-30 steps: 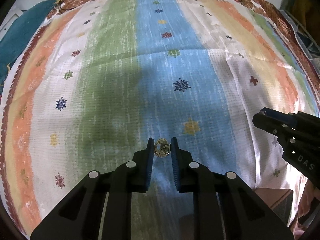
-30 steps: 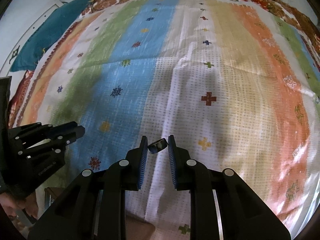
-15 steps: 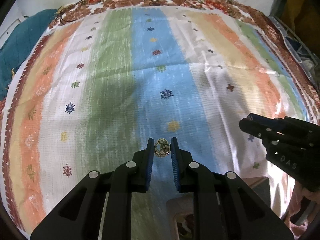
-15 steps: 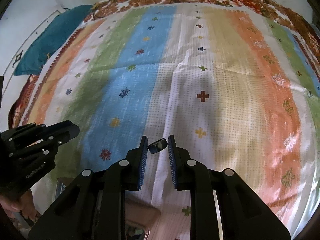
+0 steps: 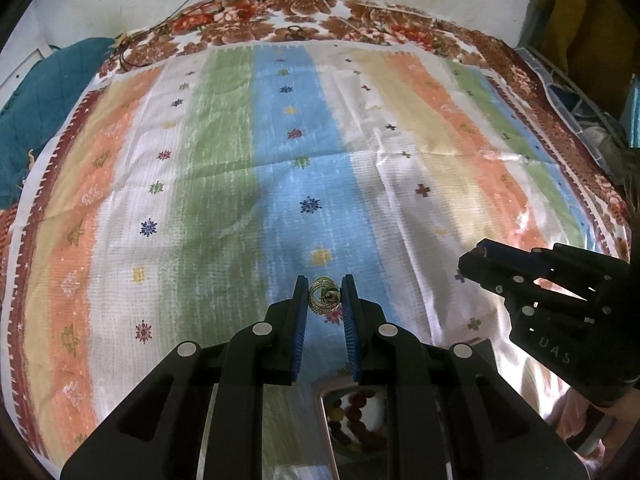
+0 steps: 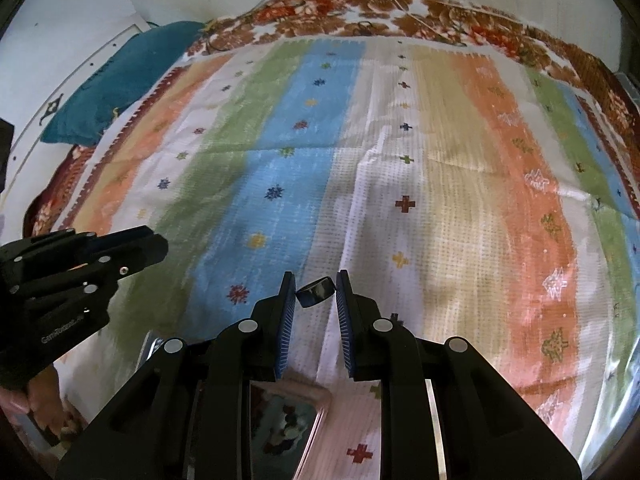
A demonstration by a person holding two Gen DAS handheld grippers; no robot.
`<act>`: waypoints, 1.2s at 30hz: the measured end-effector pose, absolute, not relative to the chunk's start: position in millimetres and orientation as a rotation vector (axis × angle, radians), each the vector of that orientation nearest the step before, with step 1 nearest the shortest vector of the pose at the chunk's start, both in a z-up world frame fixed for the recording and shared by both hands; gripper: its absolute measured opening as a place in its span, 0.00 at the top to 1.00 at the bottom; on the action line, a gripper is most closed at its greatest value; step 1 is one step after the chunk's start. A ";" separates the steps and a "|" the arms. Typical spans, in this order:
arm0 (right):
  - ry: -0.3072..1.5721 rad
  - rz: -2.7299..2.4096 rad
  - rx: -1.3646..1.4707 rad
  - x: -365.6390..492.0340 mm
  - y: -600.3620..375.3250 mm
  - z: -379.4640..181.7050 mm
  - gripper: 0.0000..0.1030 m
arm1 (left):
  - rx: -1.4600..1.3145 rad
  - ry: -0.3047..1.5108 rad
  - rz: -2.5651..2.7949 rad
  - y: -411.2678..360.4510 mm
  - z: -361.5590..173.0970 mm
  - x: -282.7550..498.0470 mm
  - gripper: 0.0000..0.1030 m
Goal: Organize jewelry
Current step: 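Carry the gold ring with the left tool while the right carries the silver ring over the tin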
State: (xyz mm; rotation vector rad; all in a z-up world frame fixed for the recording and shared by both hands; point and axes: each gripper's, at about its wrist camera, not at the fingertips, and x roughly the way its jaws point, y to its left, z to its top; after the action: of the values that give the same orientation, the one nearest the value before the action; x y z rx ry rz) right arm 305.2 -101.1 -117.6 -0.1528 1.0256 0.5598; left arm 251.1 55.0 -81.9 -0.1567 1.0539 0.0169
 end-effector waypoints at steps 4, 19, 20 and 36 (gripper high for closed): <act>1.000 0.580 -0.146 294.3 -104.1 -108.0 0.79 | -0.162 1.029 -0.001 51.2 -70.3 240.6 0.84; 0.900 0.656 -0.192 240.1 -111.0 -81.5 0.79 | -0.169 0.936 -0.065 31.1 -38.2 189.3 0.84; 0.906 0.659 -0.197 237.8 -111.1 -82.8 0.79 | -0.167 0.935 -0.063 30.6 -38.2 187.2 0.84; 0.934 0.703 -0.173 211.9 -118.4 -87.7 0.79 | -0.171 0.942 -0.069 24.2 -42.9 166.3 0.84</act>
State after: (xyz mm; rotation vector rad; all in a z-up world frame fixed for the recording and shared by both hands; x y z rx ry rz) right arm 211.9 -118.4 -87.7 -0.1733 0.9342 0.7028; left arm 166.3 24.2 -42.9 -0.1711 0.9425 -0.0694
